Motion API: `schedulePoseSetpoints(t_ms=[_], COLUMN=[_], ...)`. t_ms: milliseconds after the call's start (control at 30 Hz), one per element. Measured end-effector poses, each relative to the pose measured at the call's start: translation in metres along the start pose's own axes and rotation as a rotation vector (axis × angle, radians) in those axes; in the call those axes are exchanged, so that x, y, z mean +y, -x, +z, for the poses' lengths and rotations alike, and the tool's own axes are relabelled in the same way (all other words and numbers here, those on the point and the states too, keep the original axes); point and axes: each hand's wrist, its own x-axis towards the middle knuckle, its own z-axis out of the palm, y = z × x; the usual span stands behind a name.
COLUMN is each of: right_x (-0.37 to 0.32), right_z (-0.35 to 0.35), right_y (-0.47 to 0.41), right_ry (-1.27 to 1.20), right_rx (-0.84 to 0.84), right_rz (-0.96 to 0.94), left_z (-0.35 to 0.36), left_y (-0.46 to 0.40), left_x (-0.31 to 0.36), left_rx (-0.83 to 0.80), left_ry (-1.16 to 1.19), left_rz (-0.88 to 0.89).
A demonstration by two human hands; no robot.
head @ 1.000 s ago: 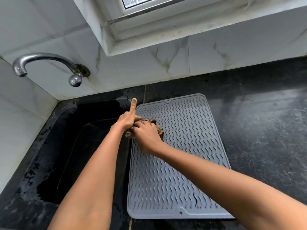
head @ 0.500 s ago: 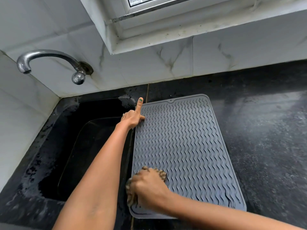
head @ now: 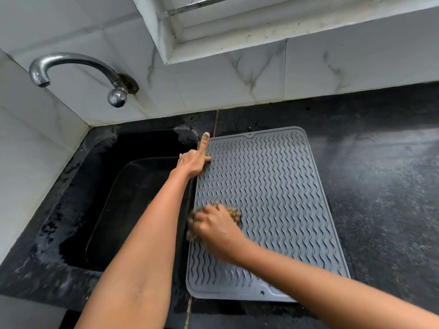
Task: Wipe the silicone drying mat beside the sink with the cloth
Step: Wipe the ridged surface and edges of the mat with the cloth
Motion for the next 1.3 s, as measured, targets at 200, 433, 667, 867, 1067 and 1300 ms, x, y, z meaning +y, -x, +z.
schedulePoseSetpoints(t_ms=[200, 433, 667, 867, 1067, 1300], right_x=[-0.004, 0.065, -0.001, -0.028, 0.013, -0.013], right_z=[-0.013, -0.004, 0.011, -0.006, -0.012, 0.02], right_y=[0.021, -0.045, 0.036, 0.067, 0.004, 0.032], right_ry=[-0.223, 0.133, 0.087, -0.18, -0.185, 0.114], right_rx=[-0.144, -0.075, -0.006, -0.189, 0.1, -0.012], right_rz=[-0.138, 0.247, 0.001, -0.11, 0.362, 0.098], left_z=[0.005, 0.005, 0.02, 0.023, 0.022, 0.021], left_y=[0.006, 0.044, 0.054, 0.072, 0.093, 0.103], left_x=[-0.001, 0.004, 0.007, 0.005, -0.021, -0.027], left_rx=[-0.057, -0.097, -0.139, -0.184, -0.248, -0.286], left_ry=[0.002, 0.08, -0.078, -0.046, 0.203, 0.317], left_rz=[0.045, 0.048, -0.01, -0.037, -0.048, -0.084])
